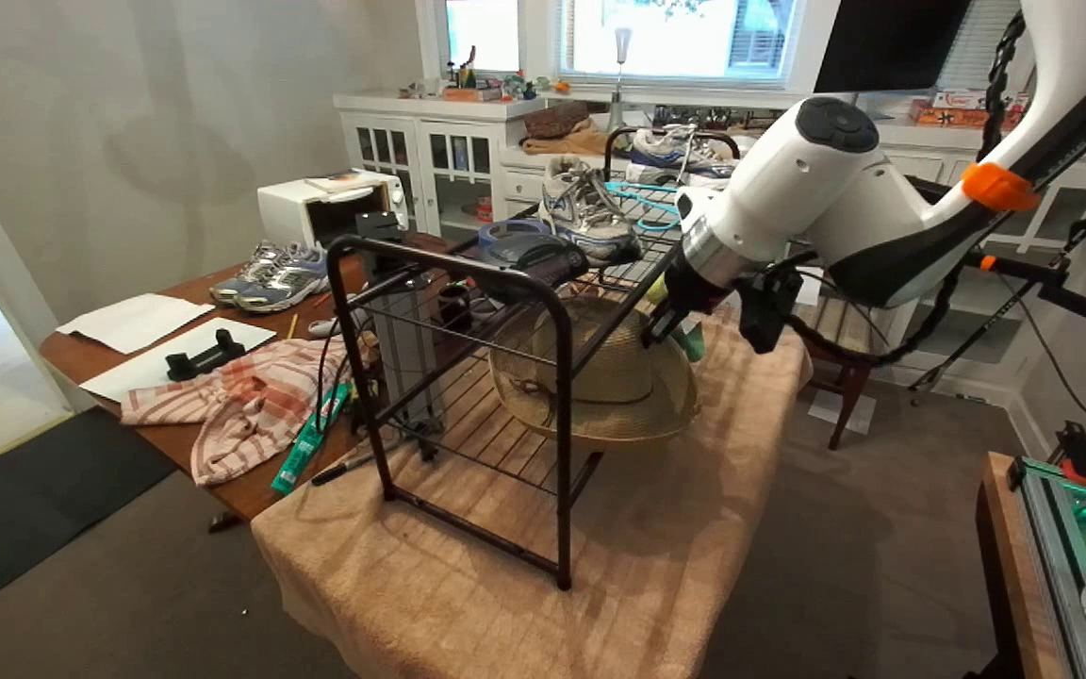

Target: Push the brown hat slightly forward

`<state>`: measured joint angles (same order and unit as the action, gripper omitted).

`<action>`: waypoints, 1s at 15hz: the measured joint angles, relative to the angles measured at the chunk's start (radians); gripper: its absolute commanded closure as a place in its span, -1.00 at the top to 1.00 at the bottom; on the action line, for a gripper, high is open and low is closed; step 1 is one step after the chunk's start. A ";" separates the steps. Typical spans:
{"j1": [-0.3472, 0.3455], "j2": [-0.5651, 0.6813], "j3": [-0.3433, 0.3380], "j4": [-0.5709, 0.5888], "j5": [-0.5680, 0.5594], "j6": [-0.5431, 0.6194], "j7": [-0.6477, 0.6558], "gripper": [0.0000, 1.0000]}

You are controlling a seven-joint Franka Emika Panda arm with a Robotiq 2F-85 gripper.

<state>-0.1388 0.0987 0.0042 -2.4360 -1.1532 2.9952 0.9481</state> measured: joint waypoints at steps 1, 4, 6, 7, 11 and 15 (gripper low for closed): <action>0.007 0.016 0.005 -0.026 0.080 0.000 -0.071 -1.00; 0.012 0.037 0.053 -0.110 0.325 0.000 -0.278 -1.00; 0.008 0.032 0.084 -0.133 0.425 -0.002 -0.355 -1.00; 0.007 0.027 0.094 -0.134 0.449 -0.002 -0.375 -1.00; 0.004 -0.012 0.098 -0.128 0.470 -0.017 -0.391 -1.00; -0.002 -0.040 0.090 -0.114 0.470 -0.054 -0.391 -1.00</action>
<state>-0.1413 0.0586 0.0940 -2.5503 -0.6829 2.9416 0.5567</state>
